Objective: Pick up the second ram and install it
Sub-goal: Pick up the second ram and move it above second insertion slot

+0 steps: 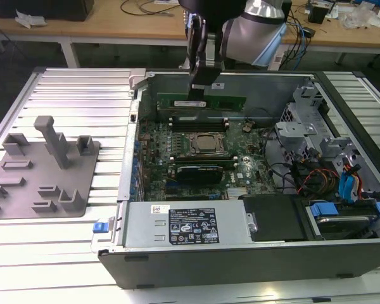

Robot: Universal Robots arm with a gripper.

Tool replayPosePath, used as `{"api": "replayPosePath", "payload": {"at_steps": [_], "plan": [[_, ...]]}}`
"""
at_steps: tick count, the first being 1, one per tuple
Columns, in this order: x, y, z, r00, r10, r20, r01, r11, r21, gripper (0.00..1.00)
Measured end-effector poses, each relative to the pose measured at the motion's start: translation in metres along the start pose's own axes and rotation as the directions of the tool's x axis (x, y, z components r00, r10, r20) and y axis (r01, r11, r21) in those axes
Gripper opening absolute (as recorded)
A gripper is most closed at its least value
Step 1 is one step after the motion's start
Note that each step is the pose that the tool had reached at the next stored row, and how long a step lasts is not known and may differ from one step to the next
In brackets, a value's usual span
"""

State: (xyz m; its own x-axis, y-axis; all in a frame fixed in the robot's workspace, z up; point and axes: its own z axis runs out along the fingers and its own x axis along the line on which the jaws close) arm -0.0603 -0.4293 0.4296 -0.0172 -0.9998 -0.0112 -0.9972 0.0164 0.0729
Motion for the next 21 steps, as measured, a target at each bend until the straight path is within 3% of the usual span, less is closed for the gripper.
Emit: {"api": "replayPosePath", "payload": {"at_steps": [6,10,16,21], "plan": [[-0.0172,-0.0157,0.0271,1.0,0.0,0.0002,0.0,1.0,-0.0002,0.09],[-0.0242,-0.0171,0.0425,1.0,-0.005,0.0,0.005,1.0,-0.0002,0.09],[-0.036,-0.0177,0.0491,0.9999,-0.011,0.002,0.011,0.9999,-0.0003,0.09],[-0.0424,-0.0185,0.061,0.9998,-0.021,0.0015,0.021,0.9998,-0.0002,0.09]]}}
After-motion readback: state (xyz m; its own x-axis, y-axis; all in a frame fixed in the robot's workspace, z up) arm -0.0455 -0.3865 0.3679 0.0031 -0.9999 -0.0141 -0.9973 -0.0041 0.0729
